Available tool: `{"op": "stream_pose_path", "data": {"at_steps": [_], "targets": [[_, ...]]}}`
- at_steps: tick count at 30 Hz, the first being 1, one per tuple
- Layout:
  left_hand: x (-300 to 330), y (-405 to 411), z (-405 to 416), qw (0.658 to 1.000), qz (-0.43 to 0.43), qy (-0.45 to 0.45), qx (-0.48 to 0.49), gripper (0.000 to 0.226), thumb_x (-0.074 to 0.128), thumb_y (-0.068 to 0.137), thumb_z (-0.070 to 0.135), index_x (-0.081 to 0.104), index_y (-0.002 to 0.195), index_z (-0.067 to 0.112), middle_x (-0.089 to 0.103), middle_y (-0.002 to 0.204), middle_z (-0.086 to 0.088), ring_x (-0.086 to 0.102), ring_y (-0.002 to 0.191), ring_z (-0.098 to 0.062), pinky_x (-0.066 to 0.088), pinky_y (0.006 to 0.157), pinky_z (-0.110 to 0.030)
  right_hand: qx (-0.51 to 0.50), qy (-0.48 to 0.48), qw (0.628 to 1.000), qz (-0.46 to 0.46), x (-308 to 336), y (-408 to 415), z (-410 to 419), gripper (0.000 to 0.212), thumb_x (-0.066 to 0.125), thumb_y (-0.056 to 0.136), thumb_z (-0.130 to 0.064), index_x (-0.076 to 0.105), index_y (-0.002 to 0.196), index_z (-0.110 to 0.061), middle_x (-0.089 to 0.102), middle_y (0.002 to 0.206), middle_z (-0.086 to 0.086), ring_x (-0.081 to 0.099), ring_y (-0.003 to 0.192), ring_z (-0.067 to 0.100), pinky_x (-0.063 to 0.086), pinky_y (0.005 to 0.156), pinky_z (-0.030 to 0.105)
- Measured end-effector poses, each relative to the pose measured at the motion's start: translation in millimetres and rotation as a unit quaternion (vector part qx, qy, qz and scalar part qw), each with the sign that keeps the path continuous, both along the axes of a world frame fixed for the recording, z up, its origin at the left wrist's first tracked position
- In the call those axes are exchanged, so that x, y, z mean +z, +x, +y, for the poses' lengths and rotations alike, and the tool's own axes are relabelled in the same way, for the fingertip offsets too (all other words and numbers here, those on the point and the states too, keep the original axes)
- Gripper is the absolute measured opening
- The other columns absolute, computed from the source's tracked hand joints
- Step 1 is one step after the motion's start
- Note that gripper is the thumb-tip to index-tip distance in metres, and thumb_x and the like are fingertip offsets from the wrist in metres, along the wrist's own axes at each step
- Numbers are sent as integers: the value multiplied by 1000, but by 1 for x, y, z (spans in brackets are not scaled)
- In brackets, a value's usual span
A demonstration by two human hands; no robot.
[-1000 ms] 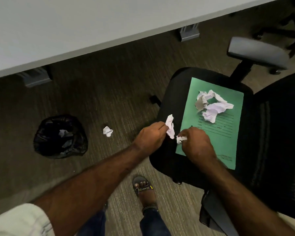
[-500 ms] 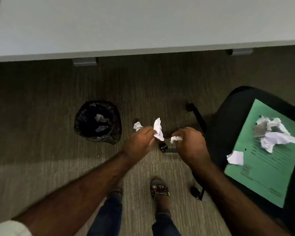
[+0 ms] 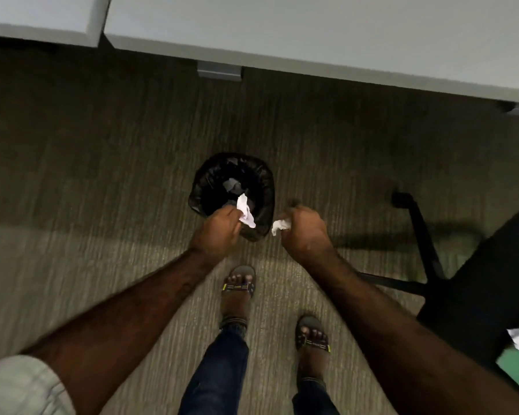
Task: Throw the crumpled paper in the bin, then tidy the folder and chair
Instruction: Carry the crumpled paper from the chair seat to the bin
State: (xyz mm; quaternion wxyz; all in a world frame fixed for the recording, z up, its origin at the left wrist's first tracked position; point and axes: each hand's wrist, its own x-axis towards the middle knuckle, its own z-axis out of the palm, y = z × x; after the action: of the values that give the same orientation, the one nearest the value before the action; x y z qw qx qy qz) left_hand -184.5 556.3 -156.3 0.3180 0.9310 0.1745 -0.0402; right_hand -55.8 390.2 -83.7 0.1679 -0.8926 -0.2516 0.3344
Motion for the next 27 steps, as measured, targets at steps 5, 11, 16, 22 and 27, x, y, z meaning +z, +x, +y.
{"op": "stream_pose_path", "data": {"at_steps": [5, 11, 16, 22, 27], "targets": [[-28, -4, 35, 997, 24, -4, 78, 17, 61, 92, -2, 69, 106, -6, 65, 108, -27, 66, 97, -45, 54, 83, -56, 24, 2, 1000, 8, -31, 0, 49, 32, 71, 83, -15, 75, 114, -12, 70, 113, 14, 66, 106, 33, 47, 86, 36], [-50, 5, 51, 990, 52, -6, 127, 19, 61, 95, 7, 68, 110, -3, 64, 112, -25, 65, 100, -45, 53, 85, -54, 12, 17, 1000, 12, -64, 0, 79, 58, 73, 84, -15, 61, 140, -20, 63, 129, 15, 62, 117, 34, 50, 95, 35], [-58, 7, 56, 987, 84, 12, 134, 25, 63, 93, 11, 63, 117, 3, 61, 117, -21, 63, 105, -43, 54, 85, -50, 10, 19, 1000, 20, -81, -1, 87, 67, 73, 85, -12, 52, 148, -22, 61, 134, 16, 59, 124, 36, 50, 101, 39], [-58, 7, 51, 984, 110, 42, 130, 28, 66, 94, 15, 63, 120, 8, 61, 118, -17, 65, 101, -39, 54, 79, -45, -15, 43, 999, 24, -80, -3, 70, 68, 72, 80, -12, 55, 145, -19, 63, 130, 14, 62, 118, 33, 51, 93, 34], [-51, 13, 27, 988, 106, 51, 104, 31, 67, 94, 17, 64, 124, 9, 63, 119, -15, 65, 104, -38, 57, 83, -47, -29, 68, 997, 13, -66, -8, 29, 67, 74, 79, -24, 56, 144, -19, 63, 134, 9, 62, 119, 27, 47, 96, 31]]}}
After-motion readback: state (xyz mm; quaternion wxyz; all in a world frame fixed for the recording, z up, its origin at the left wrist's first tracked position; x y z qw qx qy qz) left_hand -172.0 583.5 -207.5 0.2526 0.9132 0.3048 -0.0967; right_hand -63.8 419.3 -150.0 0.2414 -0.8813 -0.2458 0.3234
